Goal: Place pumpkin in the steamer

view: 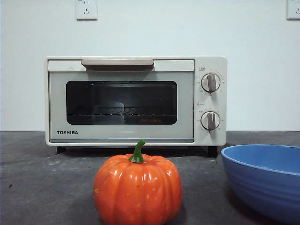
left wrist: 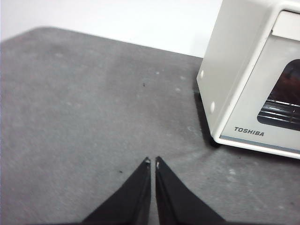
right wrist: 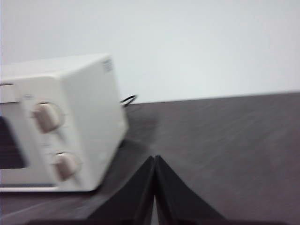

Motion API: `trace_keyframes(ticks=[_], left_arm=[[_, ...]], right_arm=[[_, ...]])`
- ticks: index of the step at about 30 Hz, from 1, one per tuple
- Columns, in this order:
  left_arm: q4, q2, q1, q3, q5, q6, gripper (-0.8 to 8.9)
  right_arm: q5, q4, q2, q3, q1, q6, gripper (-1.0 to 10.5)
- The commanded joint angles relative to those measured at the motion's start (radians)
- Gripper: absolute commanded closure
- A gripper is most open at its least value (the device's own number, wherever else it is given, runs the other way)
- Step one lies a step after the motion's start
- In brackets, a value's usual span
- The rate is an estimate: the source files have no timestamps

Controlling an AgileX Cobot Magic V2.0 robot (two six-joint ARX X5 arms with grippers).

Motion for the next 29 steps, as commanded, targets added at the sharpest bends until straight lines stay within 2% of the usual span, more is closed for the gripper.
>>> trace_keyframes(ticks=[1, 5, 9, 13, 17, 22, 29], left_arm=[[-0.032, 0.014, -0.007, 0.013, 0.006, -0.106, 7.98], [-0.013, 0.040, -0.024, 0.071, 0.014, -0.179, 7.98], [-0.024, 0.101, -0.041, 0.172, 0.046, -0.318, 7.98], [-0.073, 0.204, -0.057, 0.305, 0.123, -0.335, 7.98], [-0.153, 0.341, -0.064, 0.477, 0.204, -0.288, 7.98], [-0.301, 0.528, -0.079, 0.706, 0.340, -0.189, 7.98], [-0.520, 0.731, -0.140, 0.951, 0.549, 0.067, 7.99]], right_arm=[[-0.022, -0.021, 0.008, 0.014, 0.001, 0.187, 9.4], [-0.023, -0.035, 0.036, 0.072, 0.006, 0.246, 9.4], [-0.026, -0.109, 0.107, 0.194, 0.015, 0.276, 9.4], [-0.078, -0.203, 0.199, 0.334, 0.028, 0.273, 9.4], [-0.149, -0.321, 0.307, 0.482, 0.032, 0.251, 9.4], [-0.245, -0.494, 0.446, 0.664, 0.032, 0.153, 9.4], [-0.357, -0.633, 0.591, 0.866, 0.091, -0.018, 9.4]])
